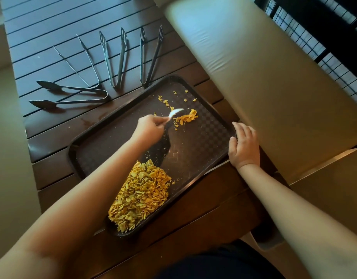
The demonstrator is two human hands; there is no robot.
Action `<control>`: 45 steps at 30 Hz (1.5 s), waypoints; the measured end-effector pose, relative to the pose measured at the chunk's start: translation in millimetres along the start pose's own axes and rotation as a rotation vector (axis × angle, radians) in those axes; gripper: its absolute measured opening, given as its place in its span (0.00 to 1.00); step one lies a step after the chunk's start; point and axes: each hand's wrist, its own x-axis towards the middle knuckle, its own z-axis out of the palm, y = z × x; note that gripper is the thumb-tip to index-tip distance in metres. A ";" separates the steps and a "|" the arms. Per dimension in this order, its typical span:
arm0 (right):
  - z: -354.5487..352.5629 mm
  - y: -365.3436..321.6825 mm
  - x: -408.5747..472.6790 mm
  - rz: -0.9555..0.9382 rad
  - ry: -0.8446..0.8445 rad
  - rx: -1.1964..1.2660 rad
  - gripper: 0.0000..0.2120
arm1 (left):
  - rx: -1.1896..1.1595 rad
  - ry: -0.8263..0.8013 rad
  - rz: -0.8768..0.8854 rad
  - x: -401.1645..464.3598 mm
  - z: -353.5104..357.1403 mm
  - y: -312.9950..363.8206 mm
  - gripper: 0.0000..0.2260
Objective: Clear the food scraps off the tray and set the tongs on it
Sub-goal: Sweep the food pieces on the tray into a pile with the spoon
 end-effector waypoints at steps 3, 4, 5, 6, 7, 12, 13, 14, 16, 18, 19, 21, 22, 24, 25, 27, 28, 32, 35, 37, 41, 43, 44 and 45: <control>0.2 -0.6 -0.3 -0.001 -0.001 -0.006 0.27 | -0.121 0.183 -0.104 12.8 -16.7 -8.8 0.15; 0.4 -0.8 -0.3 -0.001 -0.002 -0.006 0.26 | -0.117 0.231 -0.128 17.6 -22.0 -11.3 0.17; 0.3 -0.8 -0.4 0.000 -0.003 -0.005 0.26 | -0.103 0.256 -0.146 21.5 -25.7 -12.6 0.18; 0.2 -0.7 -0.3 0.001 -0.004 -0.004 0.27 | -0.092 0.262 -0.157 24.7 -28.2 -12.3 0.19; -0.1 -0.5 -0.2 0.000 -0.004 -0.005 0.27 | -0.084 0.252 -0.166 26.8 -29.0 -10.6 0.19; 0.1 0.2 -0.1 0.000 -0.003 -0.003 0.26 | -0.038 0.103 -0.133 25.0 -17.6 3.0 0.18; 0.4 0.2 -0.2 -0.002 -0.001 -0.003 0.26 | -0.028 0.071 -0.117 20.8 -13.4 4.7 0.17; 0.4 0.1 -0.1 -0.003 0.001 -0.002 0.26 | -0.015 0.045 -0.099 15.6 -8.8 5.7 0.16; 0.4 0.4 -0.1 -0.002 0.001 -0.003 0.27 | -0.001 -0.006 -0.075 3.3 0.1 5.5 0.15; 0.5 0.6 0.1 -0.001 -0.001 -0.006 0.28 | -0.023 -0.047 -0.084 -7.0 6.0 3.6 0.14; 0.4 0.7 0.3 -0.002 -0.001 -0.007 0.28 | -0.048 -0.043 -0.095 -9.7 6.9 2.0 0.15; 0.8 0.8 0.4 -0.005 -0.002 -0.008 0.28 | -0.119 0.042 -0.134 -11.8 2.6 -1.5 0.16; 0.9 0.7 0.3 -0.004 -0.003 -0.008 0.27 | -0.151 0.099 -0.162 -11.6 -1.8 -3.6 0.17; 0.9 0.2 0.1 -0.001 -0.004 -0.005 0.26 | -0.173 0.190 -0.217 -9.9 -10.4 -9.8 0.20; 0.8 0.2 -0.3 -0.001 -0.003 -0.002 0.25 | -0.165 0.213 -0.237 -9.7 -13.0 -13.0 0.22; 0.3 0.1 -1.1 -0.004 0.000 -0.001 0.25 | -0.130 0.219 -0.266 -10.7 -13.2 -17.3 0.23; 0.1 0.2 -1.2 -0.004 0.000 -0.003 0.25 | -0.111 0.211 -0.274 -12.1 -11.4 -17.9 0.24; -0.4 -0.2 -0.4 -0.002 0.002 -0.001 0.25 | -0.086 0.128 -0.217 -23.2 5.0 -11.8 0.21; -1.1 -0.7 -0.3 0.000 0.000 0.010 0.26 | -0.097 0.037 -0.168 -25.5 14.8 -5.4 0.18; -1.4 -1.1 -0.4 0.001 -0.003 0.008 0.26 | -0.139 0.061 -0.179 -18.1 10.9 -1.9 0.18; -1.5 -1.8 -0.9 0.004 -0.002 0.003 0.24 | -0.095 0.203 -0.209 3.1 -8.9 -2.9 0.22; -1.9 -1.0 -0.7 0.007 -0.003 -0.001 0.25 | -0.059 0.172 -0.227 6.0 -9.4 -3.6 0.23; -2.1 -0.7 -0.8 0.006 -0.004 0.000 0.25 | -0.050 0.141 -0.222 4.9 -6.7 -2.8 0.23; -2.2 -0.5 -0.7 0.005 -0.004 0.001 0.25 | -0.041 0.112 -0.202 2.9 -2.6 -1.7 0.23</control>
